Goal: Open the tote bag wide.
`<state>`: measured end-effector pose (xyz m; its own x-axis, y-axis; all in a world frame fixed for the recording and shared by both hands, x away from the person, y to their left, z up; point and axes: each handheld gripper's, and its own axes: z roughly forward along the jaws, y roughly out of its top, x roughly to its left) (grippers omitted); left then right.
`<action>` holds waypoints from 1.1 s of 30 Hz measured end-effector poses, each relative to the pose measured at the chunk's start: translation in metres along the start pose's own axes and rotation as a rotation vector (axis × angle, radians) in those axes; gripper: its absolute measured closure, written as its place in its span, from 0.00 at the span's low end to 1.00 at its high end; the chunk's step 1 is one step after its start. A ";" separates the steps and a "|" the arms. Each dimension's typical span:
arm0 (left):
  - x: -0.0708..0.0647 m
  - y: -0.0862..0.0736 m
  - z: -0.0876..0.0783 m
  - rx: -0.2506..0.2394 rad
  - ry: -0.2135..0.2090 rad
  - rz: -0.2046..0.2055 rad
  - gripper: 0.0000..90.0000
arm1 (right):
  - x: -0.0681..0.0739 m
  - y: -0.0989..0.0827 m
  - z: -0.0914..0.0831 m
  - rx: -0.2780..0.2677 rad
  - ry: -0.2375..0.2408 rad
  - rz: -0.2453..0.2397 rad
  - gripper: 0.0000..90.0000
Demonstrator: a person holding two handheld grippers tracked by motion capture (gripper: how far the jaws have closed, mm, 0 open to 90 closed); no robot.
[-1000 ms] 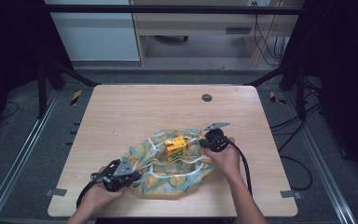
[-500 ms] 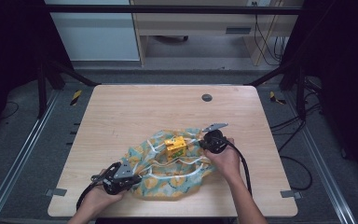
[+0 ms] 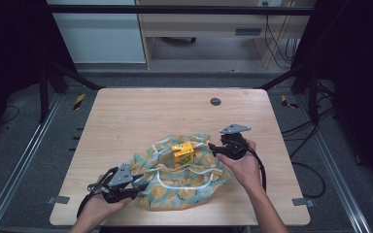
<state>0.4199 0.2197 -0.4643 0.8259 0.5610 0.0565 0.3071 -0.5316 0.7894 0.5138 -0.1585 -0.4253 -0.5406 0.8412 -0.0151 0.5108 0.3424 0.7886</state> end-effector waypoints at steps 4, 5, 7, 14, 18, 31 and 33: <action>0.001 0.015 -0.012 -0.041 0.015 -0.003 0.56 | 0.003 0.006 -0.022 -0.035 0.016 -0.012 0.33; 0.002 0.019 -0.015 -0.053 0.014 -0.006 0.55 | 0.005 0.006 -0.026 -0.043 0.020 -0.024 0.33; 0.003 0.026 -0.020 -0.071 0.022 -0.001 0.53 | 0.009 0.006 -0.034 -0.052 0.030 -0.034 0.31; 0.017 0.040 -0.006 -0.017 0.043 -0.002 0.46 | 0.028 -0.001 -0.043 -0.062 0.085 -0.062 0.25; 0.026 0.045 0.007 0.012 0.063 -0.011 0.45 | 0.033 -0.014 -0.043 -0.040 0.086 -0.094 0.24; 0.042 0.050 0.051 0.115 0.116 -0.020 0.67 | 0.039 -0.059 -0.035 0.052 0.136 -0.125 0.77; 0.043 0.047 0.055 0.126 0.112 -0.037 0.79 | 0.039 -0.065 -0.032 0.080 0.142 -0.122 0.87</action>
<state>0.4956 0.1839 -0.4577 0.7571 0.6452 0.1023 0.3988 -0.5806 0.7098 0.4383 -0.1614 -0.4572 -0.6877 0.7259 -0.0159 0.4841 0.4747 0.7351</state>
